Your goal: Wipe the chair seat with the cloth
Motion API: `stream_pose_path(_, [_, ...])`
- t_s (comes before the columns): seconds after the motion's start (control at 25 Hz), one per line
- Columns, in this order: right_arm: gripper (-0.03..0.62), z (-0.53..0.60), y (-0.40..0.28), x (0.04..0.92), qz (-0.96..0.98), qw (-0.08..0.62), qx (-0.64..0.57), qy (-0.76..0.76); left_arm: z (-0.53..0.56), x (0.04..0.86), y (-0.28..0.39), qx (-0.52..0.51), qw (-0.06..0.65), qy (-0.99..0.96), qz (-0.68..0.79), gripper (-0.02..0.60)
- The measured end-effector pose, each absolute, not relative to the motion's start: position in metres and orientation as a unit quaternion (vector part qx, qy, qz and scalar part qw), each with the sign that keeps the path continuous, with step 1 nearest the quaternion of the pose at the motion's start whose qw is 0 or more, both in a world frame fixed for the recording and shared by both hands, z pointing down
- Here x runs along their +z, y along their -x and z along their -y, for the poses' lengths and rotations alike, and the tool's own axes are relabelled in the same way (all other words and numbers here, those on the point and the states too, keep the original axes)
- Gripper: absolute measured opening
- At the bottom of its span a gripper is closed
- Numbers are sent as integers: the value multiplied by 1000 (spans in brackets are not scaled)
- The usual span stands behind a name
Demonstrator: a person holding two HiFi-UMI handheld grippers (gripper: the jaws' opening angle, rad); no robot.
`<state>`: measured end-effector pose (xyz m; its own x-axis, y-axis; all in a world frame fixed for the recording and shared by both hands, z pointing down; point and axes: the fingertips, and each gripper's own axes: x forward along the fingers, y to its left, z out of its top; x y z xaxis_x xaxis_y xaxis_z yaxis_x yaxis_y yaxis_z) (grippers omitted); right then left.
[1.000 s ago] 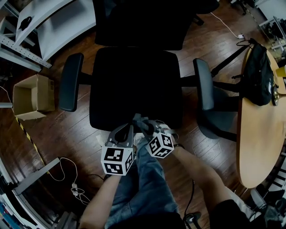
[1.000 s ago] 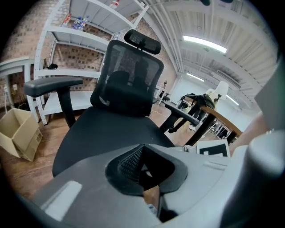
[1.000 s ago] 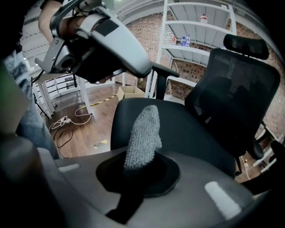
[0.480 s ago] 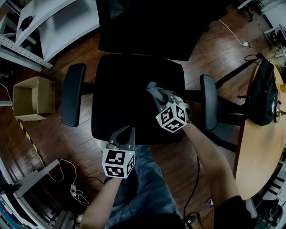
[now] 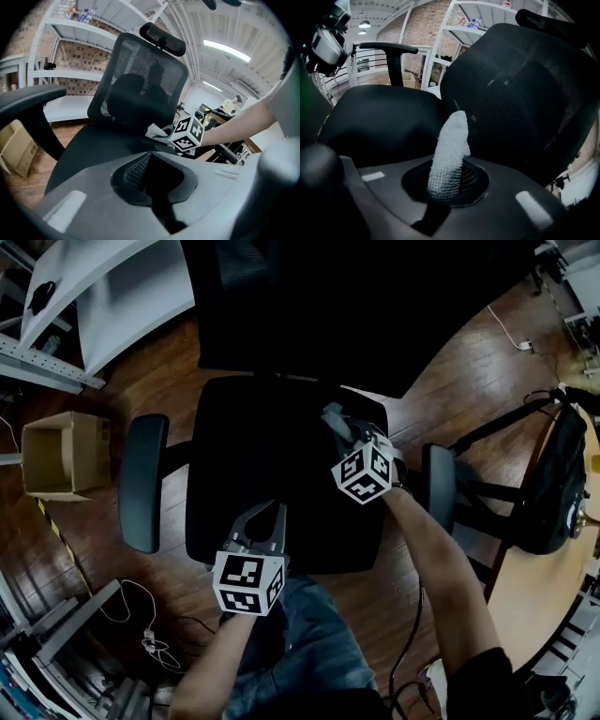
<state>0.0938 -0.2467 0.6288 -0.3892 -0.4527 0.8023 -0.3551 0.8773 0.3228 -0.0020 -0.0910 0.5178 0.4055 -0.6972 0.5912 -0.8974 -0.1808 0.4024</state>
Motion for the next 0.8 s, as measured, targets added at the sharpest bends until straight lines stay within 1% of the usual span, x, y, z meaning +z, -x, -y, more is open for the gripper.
stream_pose_path(0.44, [12, 309, -114, 669, 809, 529, -49, -251, 134, 541, -1, 148, 376, -744, 532, -2])
stream_pose_path(0.6, [12, 307, -118, 683, 804, 540, -44, -245, 135, 548, 1, 152, 383, -738, 534, -2])
stream_pose_path(0.8, [12, 303, -118, 686, 804, 535, -47, -256, 131, 552, 1, 154, 388, -739, 529, -2])
